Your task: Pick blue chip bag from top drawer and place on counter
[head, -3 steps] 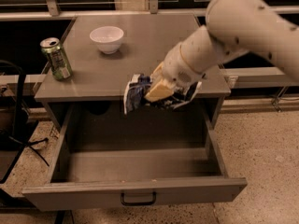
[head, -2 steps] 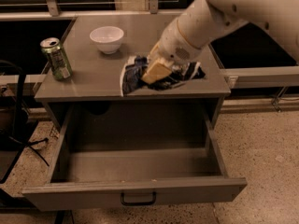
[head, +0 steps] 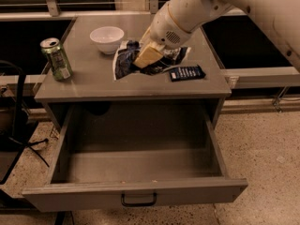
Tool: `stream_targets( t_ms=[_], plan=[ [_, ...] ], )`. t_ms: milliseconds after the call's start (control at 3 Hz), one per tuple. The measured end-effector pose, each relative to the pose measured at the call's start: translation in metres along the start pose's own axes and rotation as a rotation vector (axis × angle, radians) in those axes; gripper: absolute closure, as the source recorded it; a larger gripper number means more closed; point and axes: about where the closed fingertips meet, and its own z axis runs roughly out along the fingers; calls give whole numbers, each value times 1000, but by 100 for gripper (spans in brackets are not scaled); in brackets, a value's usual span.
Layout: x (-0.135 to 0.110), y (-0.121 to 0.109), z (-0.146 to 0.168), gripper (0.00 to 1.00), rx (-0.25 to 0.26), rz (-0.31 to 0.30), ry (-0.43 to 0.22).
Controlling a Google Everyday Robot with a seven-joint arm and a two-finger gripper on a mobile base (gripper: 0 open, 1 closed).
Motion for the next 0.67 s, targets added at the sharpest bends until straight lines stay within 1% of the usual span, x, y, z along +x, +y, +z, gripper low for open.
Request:
stream_targets(
  t_ms=[333,667],
  plan=[
    [-3,-13,18,100,14,-19,-28],
    [-2,-20,38,100,17,-32,-58]
  ],
)
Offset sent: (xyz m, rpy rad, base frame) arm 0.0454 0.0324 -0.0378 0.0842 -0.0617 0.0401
